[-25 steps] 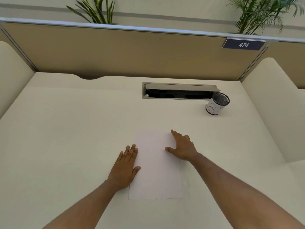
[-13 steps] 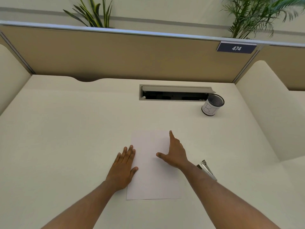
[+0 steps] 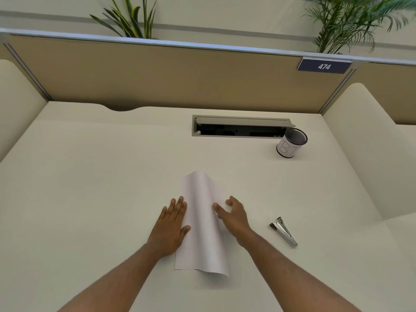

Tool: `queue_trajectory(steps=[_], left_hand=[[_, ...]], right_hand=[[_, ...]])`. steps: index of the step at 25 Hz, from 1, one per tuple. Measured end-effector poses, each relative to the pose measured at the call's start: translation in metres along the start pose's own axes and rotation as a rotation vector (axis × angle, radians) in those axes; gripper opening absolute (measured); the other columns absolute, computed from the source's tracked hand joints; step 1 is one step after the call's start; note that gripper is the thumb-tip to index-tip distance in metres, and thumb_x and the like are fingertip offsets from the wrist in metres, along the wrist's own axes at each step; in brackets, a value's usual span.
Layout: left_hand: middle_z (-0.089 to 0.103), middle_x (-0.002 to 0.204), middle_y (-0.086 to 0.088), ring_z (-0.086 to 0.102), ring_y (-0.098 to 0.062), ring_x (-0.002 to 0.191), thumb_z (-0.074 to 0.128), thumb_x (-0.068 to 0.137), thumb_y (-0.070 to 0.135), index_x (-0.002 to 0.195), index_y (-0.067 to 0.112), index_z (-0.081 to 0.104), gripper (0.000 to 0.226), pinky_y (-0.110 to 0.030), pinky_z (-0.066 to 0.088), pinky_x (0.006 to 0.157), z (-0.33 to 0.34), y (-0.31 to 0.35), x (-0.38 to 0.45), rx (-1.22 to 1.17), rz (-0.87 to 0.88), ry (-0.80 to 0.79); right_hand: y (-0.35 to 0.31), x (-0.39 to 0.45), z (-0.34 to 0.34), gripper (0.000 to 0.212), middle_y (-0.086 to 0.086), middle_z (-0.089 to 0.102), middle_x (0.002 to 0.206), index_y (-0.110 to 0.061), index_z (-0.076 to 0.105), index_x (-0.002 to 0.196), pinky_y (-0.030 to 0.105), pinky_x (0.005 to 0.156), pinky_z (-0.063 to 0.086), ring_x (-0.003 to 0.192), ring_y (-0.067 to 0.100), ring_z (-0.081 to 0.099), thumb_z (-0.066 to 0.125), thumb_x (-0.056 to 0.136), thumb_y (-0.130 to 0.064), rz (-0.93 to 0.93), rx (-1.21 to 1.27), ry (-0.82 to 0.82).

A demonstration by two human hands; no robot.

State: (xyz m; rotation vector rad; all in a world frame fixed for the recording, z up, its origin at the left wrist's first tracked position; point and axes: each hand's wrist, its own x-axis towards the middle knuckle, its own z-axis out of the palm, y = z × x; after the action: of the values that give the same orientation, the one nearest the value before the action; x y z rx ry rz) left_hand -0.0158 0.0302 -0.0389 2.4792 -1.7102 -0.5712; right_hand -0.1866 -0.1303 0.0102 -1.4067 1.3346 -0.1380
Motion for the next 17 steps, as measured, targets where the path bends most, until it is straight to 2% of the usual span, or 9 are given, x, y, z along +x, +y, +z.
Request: queue_trajectory(steps=[2, 3, 5, 7, 9, 11, 13, 15, 17], left_hand=[[-0.025, 0.164, 0.005, -0.022, -0.017, 0.152, 0.006, 0.092, 0.057, 0.158, 0.02, -0.013, 0.078, -0.035, -0.01, 0.124, 0.0, -0.001, 0.0, -0.004, -0.004, -0.012], [-0.025, 0.164, 0.005, -0.022, -0.018, 0.152, 0.006, 0.092, 0.057, 0.158, 0.02, -0.014, 0.078, -0.036, -0.009, 0.124, 0.0, -0.001, 0.0, -0.003, -0.005, -0.014], [-0.024, 0.164, 0.005, -0.021, -0.019, 0.153, 0.006, 0.092, 0.057, 0.158, 0.019, -0.013, 0.078, -0.036, -0.008, 0.124, 0.0, -0.001, 0.0, -0.002, -0.007, -0.017], [-0.024, 0.164, 0.004, -0.019, -0.02, 0.153, 0.005, 0.091, 0.057, 0.158, 0.018, -0.012, 0.079, -0.035, -0.009, 0.123, -0.001, -0.001, 0.001, -0.006, -0.006, -0.016], [-0.024, 0.164, 0.004, -0.018, -0.019, 0.153, 0.003, 0.089, 0.057, 0.158, 0.018, -0.011, 0.081, -0.035, -0.009, 0.122, -0.001, 0.0, 0.001, -0.001, -0.005, -0.019], [-0.024, 0.164, 0.004, -0.018, -0.019, 0.153, 0.0, 0.086, 0.059, 0.158, 0.018, -0.011, 0.083, -0.034, -0.009, 0.122, -0.001, 0.0, 0.001, -0.003, -0.007, -0.023], [-0.024, 0.163, 0.004, -0.016, -0.02, 0.154, 0.003, 0.087, 0.058, 0.158, 0.018, -0.01, 0.083, -0.037, -0.007, 0.124, -0.001, 0.0, 0.002, -0.023, -0.02, -0.034], [-0.023, 0.163, 0.004, -0.014, -0.021, 0.155, 0.019, 0.096, 0.054, 0.158, 0.016, -0.009, 0.078, -0.041, -0.004, 0.126, -0.005, 0.006, 0.002, -0.098, -0.056, -0.03], [-0.015, 0.167, 0.0, -0.008, -0.021, 0.156, 0.042, 0.101, 0.043, 0.159, 0.013, -0.007, 0.081, -0.038, -0.001, 0.126, -0.014, 0.018, 0.005, -0.347, -0.157, 0.053]], right_hand=[[-0.01, -0.009, 0.01, 0.071, -0.004, 0.065, 0.113, -0.021, 0.063, 0.12, 0.032, 0.086, 0.049, 0.099, 0.017, 0.065, 0.055, 0.082, -0.08, 0.055, 0.065, -0.153], [-0.015, -0.014, 0.014, 0.065, -0.005, 0.065, 0.107, -0.021, 0.065, 0.114, 0.03, 0.082, 0.048, 0.097, 0.017, 0.063, 0.047, 0.088, -0.077, 0.084, 0.082, -0.219], [-0.018, -0.017, 0.022, 0.057, -0.006, 0.065, 0.118, -0.023, 0.062, 0.126, 0.033, 0.093, 0.05, 0.11, 0.017, 0.063, 0.04, 0.099, -0.067, 0.109, 0.13, -0.257], [-0.015, -0.016, 0.023, 0.05, -0.004, 0.068, 0.124, -0.019, 0.062, 0.128, 0.04, 0.102, 0.053, 0.114, 0.02, 0.066, 0.05, 0.099, -0.059, 0.106, 0.282, -0.203], [-0.011, -0.011, 0.015, 0.042, 0.004, 0.076, 0.116, -0.013, 0.067, 0.119, 0.048, 0.099, 0.058, 0.107, 0.028, 0.072, 0.07, 0.092, -0.045, 0.114, 0.451, -0.104], [-0.008, -0.006, 0.001, 0.032, 0.011, 0.079, 0.111, -0.009, 0.071, 0.113, 0.052, 0.093, 0.06, 0.101, 0.034, 0.076, 0.078, 0.087, -0.026, 0.109, 0.47, -0.064], [-0.005, -0.005, -0.01, 0.025, 0.013, 0.079, 0.11, -0.01, 0.072, 0.112, 0.05, 0.09, 0.062, 0.098, 0.034, 0.076, 0.075, 0.088, -0.012, 0.06, 0.385, -0.029], [-0.003, -0.006, -0.018, 0.022, 0.011, 0.078, 0.109, -0.017, 0.071, 0.107, 0.051, 0.09, 0.062, 0.098, 0.034, 0.075, 0.071, 0.088, -0.006, -0.019, 0.288, 0.022], [-0.003, -0.009, -0.026, 0.023, 0.008, 0.078, 0.108, -0.025, 0.071, 0.102, 0.051, 0.092, 0.061, 0.1, 0.034, 0.075, 0.068, 0.089, -0.005, -0.111, 0.209, 0.038]])
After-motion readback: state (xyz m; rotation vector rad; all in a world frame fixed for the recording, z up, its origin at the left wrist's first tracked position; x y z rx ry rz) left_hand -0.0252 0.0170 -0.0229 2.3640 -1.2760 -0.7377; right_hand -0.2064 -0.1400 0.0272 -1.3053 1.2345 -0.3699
